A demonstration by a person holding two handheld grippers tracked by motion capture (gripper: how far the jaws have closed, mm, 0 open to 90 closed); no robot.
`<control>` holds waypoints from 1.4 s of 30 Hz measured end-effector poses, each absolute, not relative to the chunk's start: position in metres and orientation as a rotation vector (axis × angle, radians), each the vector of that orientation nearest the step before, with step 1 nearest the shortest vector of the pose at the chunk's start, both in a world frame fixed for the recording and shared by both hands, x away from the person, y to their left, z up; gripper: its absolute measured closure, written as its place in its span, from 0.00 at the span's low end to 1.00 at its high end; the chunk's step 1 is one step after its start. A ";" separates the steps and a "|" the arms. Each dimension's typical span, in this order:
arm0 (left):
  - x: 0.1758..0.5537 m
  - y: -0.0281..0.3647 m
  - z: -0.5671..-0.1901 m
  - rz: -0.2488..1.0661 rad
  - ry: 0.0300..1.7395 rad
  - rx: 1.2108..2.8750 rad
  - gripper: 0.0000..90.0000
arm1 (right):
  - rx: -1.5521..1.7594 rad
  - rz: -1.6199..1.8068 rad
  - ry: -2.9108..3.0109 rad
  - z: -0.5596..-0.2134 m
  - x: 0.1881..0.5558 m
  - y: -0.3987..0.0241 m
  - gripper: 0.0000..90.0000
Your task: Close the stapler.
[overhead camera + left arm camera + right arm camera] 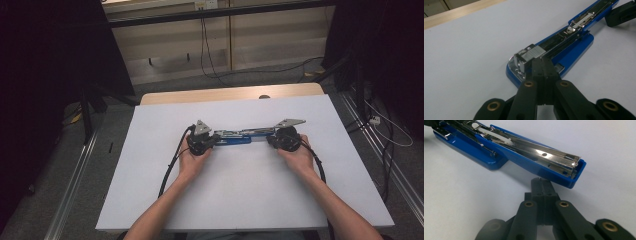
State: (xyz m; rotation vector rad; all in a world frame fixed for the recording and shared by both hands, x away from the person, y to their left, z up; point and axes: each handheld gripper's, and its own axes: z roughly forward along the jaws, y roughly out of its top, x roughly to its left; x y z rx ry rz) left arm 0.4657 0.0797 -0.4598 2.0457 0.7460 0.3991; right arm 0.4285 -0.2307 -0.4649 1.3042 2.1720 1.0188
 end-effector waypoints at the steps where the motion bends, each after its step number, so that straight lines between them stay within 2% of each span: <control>1: 0.466 0.080 -0.460 0.399 0.746 2.045 1.00 | 1.305 1.019 2.172 -0.465 0.429 -0.231 1.00; 42: 0.465 0.080 -0.460 0.393 0.738 2.049 1.00 | 1.270 1.101 2.106 -0.456 0.428 -0.229 1.00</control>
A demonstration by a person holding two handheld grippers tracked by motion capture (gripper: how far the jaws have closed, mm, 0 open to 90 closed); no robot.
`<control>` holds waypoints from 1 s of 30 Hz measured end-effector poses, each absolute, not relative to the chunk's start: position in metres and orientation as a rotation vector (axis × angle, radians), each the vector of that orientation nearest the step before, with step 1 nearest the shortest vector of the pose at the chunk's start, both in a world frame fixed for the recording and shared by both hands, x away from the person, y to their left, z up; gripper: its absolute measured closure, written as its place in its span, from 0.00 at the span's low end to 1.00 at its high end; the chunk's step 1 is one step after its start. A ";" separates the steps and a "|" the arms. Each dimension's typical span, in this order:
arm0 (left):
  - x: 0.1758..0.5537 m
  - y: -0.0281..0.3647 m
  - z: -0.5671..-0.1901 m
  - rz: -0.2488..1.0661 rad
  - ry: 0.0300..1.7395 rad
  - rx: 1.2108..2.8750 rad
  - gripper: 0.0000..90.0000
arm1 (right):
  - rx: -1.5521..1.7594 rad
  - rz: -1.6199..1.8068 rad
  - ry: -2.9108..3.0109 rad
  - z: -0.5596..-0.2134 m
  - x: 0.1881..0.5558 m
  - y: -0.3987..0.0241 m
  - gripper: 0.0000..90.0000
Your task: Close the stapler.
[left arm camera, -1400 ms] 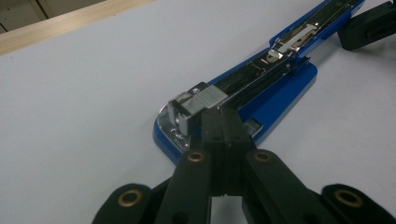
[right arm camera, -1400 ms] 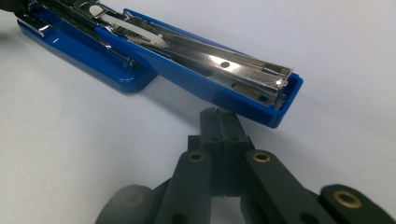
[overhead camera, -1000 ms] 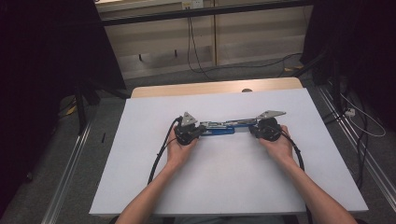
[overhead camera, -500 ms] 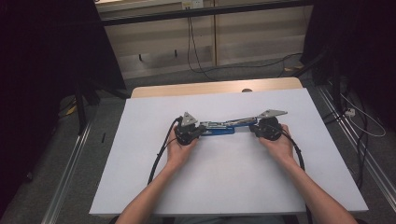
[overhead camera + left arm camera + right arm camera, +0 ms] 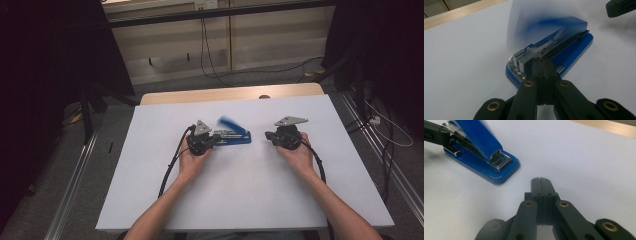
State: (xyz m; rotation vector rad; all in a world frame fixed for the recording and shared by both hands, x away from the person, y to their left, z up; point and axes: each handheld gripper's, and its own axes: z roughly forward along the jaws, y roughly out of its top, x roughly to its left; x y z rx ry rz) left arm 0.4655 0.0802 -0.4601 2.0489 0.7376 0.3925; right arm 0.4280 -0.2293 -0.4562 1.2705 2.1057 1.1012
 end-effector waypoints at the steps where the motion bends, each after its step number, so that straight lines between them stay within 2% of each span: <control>1: 0.465 0.080 -0.460 0.398 0.738 2.051 1.00 | 1.272 1.102 2.106 -0.456 0.428 -0.230 1.00; 10: 0.465 0.081 -0.460 0.391 0.753 2.044 1.00 | 1.275 1.138 2.094 -0.456 0.427 -0.231 1.00; 18: 0.466 0.083 -0.459 0.373 0.765 2.043 0.98 | 1.279 1.171 2.079 -0.456 0.426 -0.229 0.92; 22: 0.465 0.083 -0.459 0.371 0.775 2.045 0.97 | 1.264 1.178 2.084 -0.456 0.426 -0.228 0.84; 30: 0.462 0.085 -0.458 0.363 0.781 2.050 0.93 | 1.295 1.177 2.053 -0.455 0.425 -0.229 0.60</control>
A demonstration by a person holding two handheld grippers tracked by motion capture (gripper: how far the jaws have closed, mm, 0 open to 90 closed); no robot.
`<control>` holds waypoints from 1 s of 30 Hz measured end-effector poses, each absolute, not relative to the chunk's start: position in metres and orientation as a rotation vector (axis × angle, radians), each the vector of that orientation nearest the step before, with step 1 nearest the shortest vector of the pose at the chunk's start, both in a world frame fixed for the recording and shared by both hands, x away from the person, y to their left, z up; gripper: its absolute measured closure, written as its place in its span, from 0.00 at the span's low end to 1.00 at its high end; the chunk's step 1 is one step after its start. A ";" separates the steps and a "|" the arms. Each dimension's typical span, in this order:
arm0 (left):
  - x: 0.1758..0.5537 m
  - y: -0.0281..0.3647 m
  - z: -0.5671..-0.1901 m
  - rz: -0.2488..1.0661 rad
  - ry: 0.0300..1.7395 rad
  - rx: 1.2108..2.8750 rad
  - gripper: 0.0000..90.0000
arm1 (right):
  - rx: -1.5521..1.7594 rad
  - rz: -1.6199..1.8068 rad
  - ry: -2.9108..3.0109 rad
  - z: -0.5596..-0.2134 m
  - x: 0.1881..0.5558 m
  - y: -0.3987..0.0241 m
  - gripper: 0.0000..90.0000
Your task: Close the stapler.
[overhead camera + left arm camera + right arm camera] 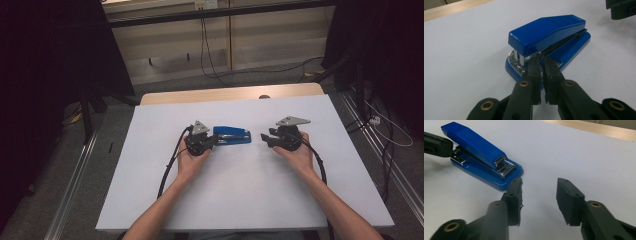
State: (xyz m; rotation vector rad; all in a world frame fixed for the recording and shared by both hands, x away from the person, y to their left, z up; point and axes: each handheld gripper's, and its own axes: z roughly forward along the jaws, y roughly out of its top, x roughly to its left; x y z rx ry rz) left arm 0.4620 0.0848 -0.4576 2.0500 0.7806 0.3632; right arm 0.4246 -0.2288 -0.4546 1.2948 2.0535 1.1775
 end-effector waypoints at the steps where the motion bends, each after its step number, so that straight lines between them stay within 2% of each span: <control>1: 0.462 0.085 -0.457 0.367 0.781 2.051 0.91 | 1.296 1.179 2.051 -0.454 0.424 -0.229 0.56; 5: 0.460 0.084 -0.458 0.373 0.777 2.051 0.87 | 1.305 1.194 2.042 -0.452 0.423 -0.231 0.45; 8: 0.457 0.085 -0.458 0.391 0.797 2.039 0.75 | 1.324 1.196 2.036 -0.453 0.424 -0.232 0.32; 11: 0.456 0.088 -0.457 0.399 0.786 2.041 0.70 | 1.333 1.189 2.028 -0.453 0.424 -0.233 0.23; 13: 0.455 0.089 -0.458 0.404 0.793 2.038 0.64 | 1.348 1.188 2.016 -0.453 0.424 -0.234 0.18; 20: 0.454 0.095 -0.451 0.439 0.824 1.988 0.28 | 1.349 1.194 2.000 -0.452 0.423 -0.234 0.07; 23: 0.454 0.099 -0.449 0.445 0.849 1.965 0.14 | 1.328 1.198 1.982 -0.450 0.420 -0.234 0.05; 27: 0.455 0.107 -0.448 0.401 0.886 1.951 0.05 | 1.307 1.211 1.966 -0.448 0.415 -0.234 0.04; 30: 0.451 0.111 -0.446 0.408 0.866 1.946 0.05 | 1.306 1.230 1.949 -0.445 0.413 -0.236 0.04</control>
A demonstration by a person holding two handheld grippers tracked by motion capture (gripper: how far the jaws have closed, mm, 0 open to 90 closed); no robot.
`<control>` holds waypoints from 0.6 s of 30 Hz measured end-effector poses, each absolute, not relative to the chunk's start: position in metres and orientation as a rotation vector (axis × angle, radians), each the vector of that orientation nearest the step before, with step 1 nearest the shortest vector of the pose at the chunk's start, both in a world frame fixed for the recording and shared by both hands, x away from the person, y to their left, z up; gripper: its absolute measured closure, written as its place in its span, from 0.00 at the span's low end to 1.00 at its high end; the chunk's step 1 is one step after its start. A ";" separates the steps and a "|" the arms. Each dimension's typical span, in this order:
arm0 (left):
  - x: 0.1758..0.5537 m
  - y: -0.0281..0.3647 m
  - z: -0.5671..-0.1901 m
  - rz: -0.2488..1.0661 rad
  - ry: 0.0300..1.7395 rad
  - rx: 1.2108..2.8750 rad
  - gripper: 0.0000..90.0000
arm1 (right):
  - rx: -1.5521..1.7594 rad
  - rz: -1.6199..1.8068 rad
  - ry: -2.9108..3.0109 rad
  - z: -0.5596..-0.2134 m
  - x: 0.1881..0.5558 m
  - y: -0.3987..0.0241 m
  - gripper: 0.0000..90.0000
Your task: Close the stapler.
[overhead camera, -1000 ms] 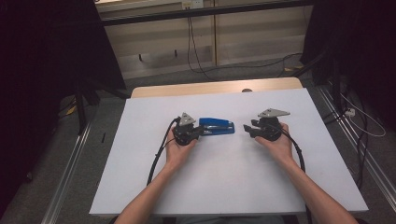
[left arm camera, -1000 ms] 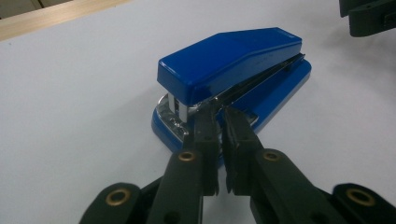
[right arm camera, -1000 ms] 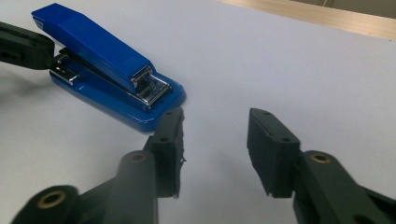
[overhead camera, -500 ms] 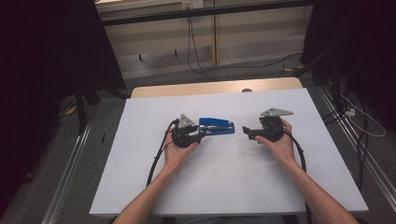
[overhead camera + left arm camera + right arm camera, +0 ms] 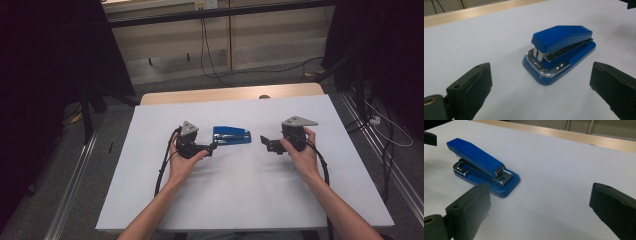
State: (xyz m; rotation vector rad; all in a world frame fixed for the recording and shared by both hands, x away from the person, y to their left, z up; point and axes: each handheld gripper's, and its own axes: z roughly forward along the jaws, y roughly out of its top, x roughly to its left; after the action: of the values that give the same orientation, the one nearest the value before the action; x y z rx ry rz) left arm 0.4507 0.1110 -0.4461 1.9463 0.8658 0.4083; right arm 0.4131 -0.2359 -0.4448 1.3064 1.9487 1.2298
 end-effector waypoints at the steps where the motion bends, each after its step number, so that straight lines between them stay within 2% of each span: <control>1: 0.449 0.112 -0.445 0.420 0.855 1.940 0.05 | 1.308 1.230 1.943 -0.444 0.412 -0.236 0.04; 9: 0.437 0.116 -0.438 0.395 0.812 1.914 0.05 | 1.301 1.224 1.928 -0.441 0.405 -0.239 0.04; 18: 0.422 0.129 -0.433 0.452 0.812 1.876 0.05 | 1.279 1.232 1.896 -0.438 0.389 -0.246 0.04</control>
State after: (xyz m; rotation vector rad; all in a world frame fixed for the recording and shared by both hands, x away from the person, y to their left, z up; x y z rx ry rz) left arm 0.4216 0.1291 -0.4326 1.8755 0.8118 0.4516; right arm 0.3892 -0.2457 -0.4379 1.2787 1.8965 1.2324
